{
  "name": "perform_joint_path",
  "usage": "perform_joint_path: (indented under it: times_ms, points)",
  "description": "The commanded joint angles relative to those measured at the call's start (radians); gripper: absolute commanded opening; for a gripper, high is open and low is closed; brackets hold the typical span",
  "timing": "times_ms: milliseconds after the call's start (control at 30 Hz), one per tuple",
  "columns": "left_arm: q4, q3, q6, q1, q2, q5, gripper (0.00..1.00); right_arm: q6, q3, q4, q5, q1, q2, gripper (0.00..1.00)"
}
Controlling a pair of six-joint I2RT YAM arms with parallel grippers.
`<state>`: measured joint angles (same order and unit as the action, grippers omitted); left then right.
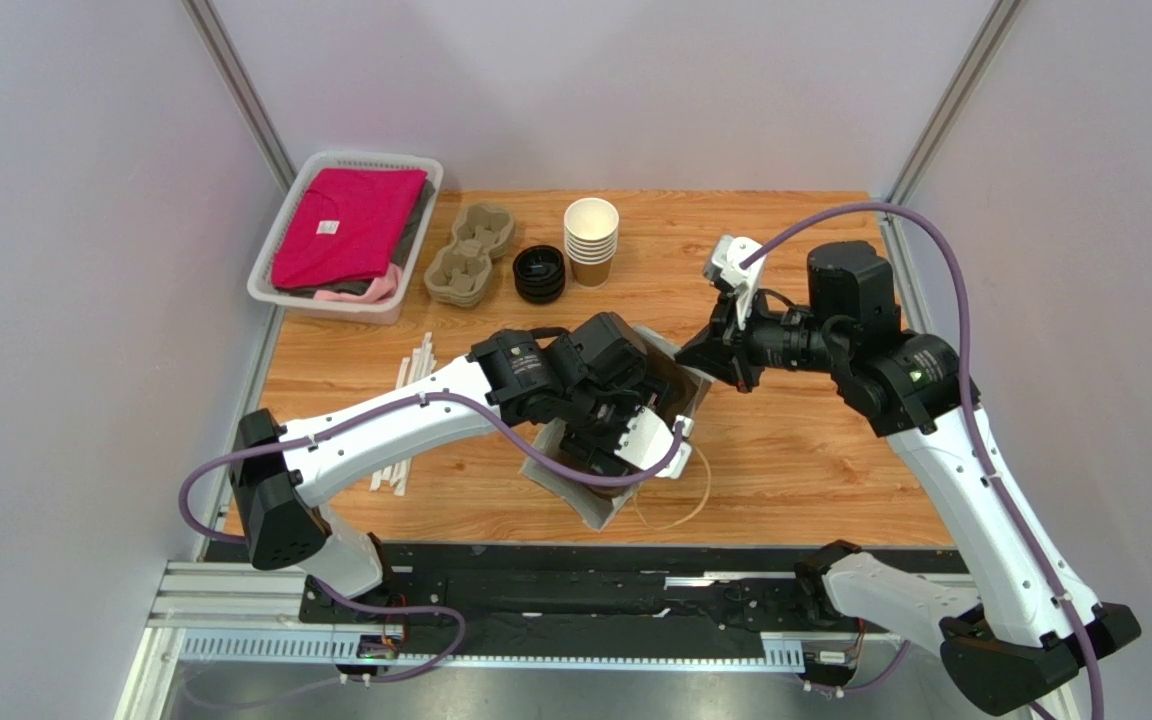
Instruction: Pack the takeout coffee
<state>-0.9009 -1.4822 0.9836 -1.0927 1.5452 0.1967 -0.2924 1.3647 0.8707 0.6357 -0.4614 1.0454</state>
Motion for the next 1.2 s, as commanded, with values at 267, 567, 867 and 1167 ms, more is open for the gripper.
perform_joint_path:
  times_ms: [267, 567, 867, 1167]
  points:
    - [-0.115, -0.046, 0.061, -0.006, 0.009, -0.074, 0.64, -0.174, 0.025, -0.058, -0.005, 0.001, 0.051, 0.0]
    - [-0.139, -0.003, 0.05, -0.001, -0.008, -0.043, 0.64, -0.157, 0.083, 0.043, -0.082, 0.001, 0.085, 0.0]
    - [-0.178, 0.007, 0.139, 0.016, -0.03, -0.008, 0.64, -0.074, 0.165, 0.349, -0.002, 0.003, 0.09, 0.0]
    - [-0.211, -0.016, 0.237, 0.039, -0.023, 0.035, 0.64, -0.117, 0.246, 0.407, -0.05, 0.021, 0.166, 0.65]
